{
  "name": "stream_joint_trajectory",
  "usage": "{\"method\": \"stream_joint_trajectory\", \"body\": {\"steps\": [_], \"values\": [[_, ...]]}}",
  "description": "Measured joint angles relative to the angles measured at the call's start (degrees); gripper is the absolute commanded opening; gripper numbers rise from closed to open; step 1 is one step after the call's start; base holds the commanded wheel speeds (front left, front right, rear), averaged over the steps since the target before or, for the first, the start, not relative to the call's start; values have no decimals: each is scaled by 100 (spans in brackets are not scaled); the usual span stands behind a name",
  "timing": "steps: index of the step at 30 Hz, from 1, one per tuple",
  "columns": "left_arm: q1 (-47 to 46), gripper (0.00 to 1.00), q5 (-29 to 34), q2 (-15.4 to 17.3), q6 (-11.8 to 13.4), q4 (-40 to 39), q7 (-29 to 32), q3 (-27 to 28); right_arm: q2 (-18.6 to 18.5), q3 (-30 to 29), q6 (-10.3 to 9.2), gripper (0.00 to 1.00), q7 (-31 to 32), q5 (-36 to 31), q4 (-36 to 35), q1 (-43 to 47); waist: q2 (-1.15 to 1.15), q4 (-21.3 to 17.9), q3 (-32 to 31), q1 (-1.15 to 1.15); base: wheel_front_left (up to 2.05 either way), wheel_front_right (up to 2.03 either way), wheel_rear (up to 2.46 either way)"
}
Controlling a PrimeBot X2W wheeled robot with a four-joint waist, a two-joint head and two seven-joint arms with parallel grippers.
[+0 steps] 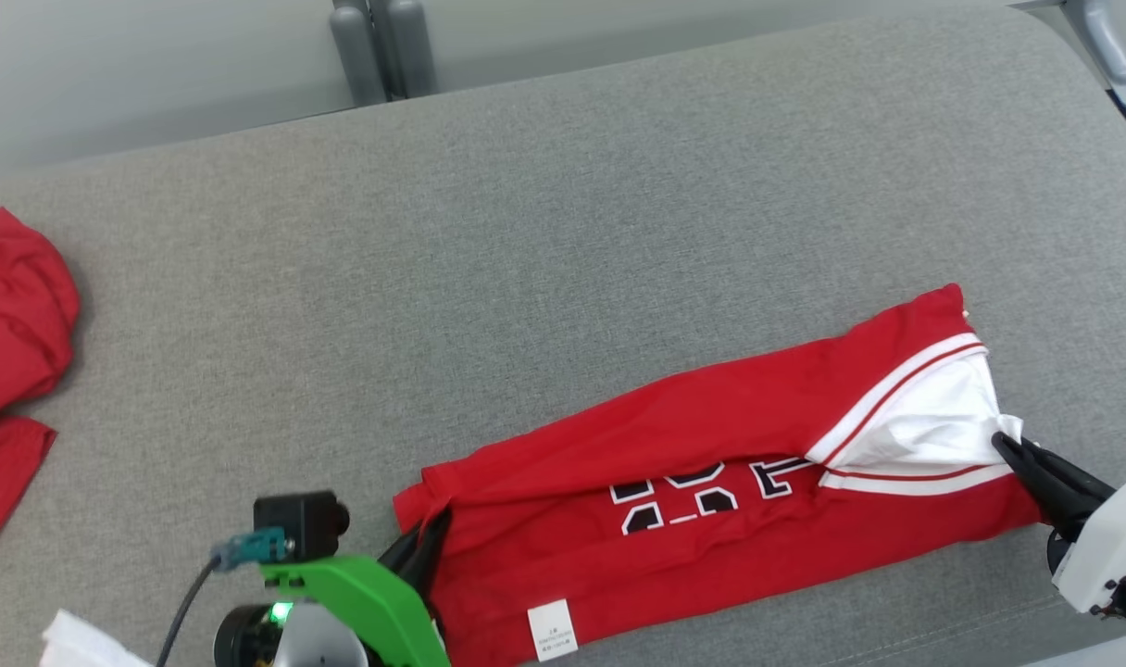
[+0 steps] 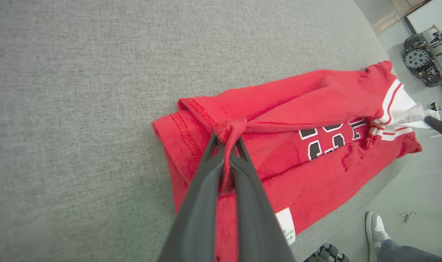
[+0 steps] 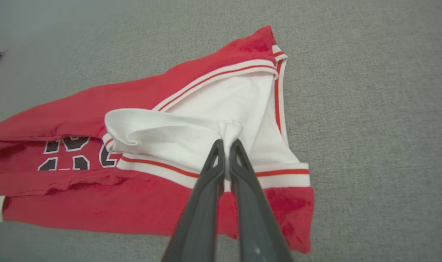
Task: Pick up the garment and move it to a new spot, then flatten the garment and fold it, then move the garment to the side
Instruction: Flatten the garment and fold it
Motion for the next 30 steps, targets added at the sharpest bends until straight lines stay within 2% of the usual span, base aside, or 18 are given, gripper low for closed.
{"method": "stream_joint_trajectory", "body": {"steps": [4,7,9,12,15,20,24,30], "values": [[197,100,368,187,19,260,-433,-26,199,-94,0,100,130,-157,155,1,0,-58,-106,0,0,0,0],[397,100,704,212,156,407,-898,-37,116,-287,0,100,285,-177,172,1,0,-70,-175,0,0,0,0],[581,100,927,192,356,492,-1270,1,40,-478,0,100,353,-180,225,1,0,-66,-207,0,0,0,0],[691,100,1179,48,538,548,-2115,129,-5,-677,0,100,573,-485,436,-51,0,-10,-219,0,0,0,0],[706,100,1263,-268,534,655,-2877,236,242,-689,-1,100,889,-606,620,-131,0,83,-203,0,0,0,0],[693,100,1474,-761,446,813,-3126,476,626,-664,2,100,1145,-867,1218,-275,0,293,-163,0,0,0,0],[737,100,1944,-1176,193,635,-3145,981,932,-610,2,100,1268,-1045,1691,-409,0,474,-140,0,0,0,0],[958,100,2022,-1369,-211,664,-3144,1389,1054,-528,5,100,1399,-1202,2297,-617,0,695,-123,0,0,0,0]]}}
